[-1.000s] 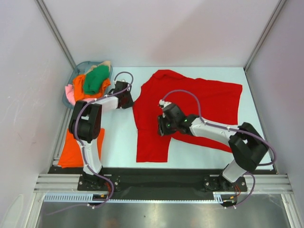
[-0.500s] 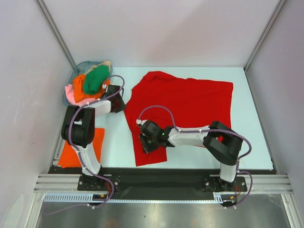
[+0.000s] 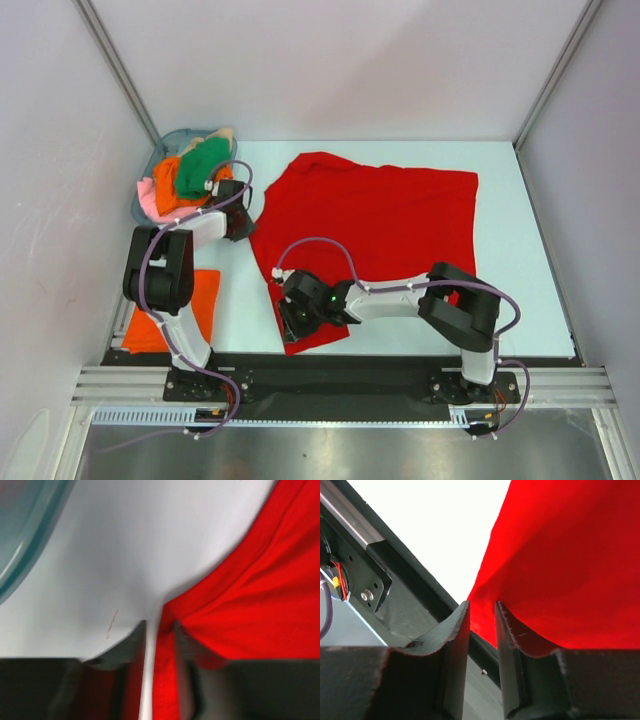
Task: Fold and stack the t-shirts
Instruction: Flatten the tshirt out
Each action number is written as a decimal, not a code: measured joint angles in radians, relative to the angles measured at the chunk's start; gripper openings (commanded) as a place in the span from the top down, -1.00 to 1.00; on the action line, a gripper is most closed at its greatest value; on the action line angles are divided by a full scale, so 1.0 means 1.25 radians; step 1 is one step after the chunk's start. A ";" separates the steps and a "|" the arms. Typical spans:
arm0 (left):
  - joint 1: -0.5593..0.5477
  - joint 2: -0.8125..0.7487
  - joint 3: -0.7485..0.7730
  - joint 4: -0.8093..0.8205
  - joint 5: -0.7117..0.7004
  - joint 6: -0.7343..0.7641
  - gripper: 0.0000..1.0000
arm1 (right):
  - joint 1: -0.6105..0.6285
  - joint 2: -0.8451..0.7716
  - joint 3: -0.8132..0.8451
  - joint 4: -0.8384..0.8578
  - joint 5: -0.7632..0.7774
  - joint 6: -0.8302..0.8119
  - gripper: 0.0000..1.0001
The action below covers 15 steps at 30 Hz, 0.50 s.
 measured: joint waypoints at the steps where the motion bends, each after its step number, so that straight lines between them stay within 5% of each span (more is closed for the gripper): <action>1: 0.000 -0.001 0.000 -0.004 -0.001 -0.002 0.11 | -0.001 -0.004 0.000 -0.005 0.007 -0.002 0.24; 2: 0.000 -0.005 -0.001 -0.010 -0.004 -0.002 -0.14 | -0.003 -0.014 0.000 -0.017 0.019 -0.009 0.18; 5: -0.005 -0.050 -0.024 -0.030 -0.027 -0.015 -0.47 | -0.014 -0.078 -0.005 -0.073 0.062 -0.031 0.04; 11: -0.045 -0.256 -0.076 -0.120 -0.105 -0.070 -0.44 | -0.123 -0.330 -0.092 -0.154 0.144 -0.047 -0.24; 15: -0.161 -0.444 -0.169 -0.155 -0.159 -0.128 -0.41 | -0.283 -0.485 -0.200 -0.224 0.194 0.004 -0.36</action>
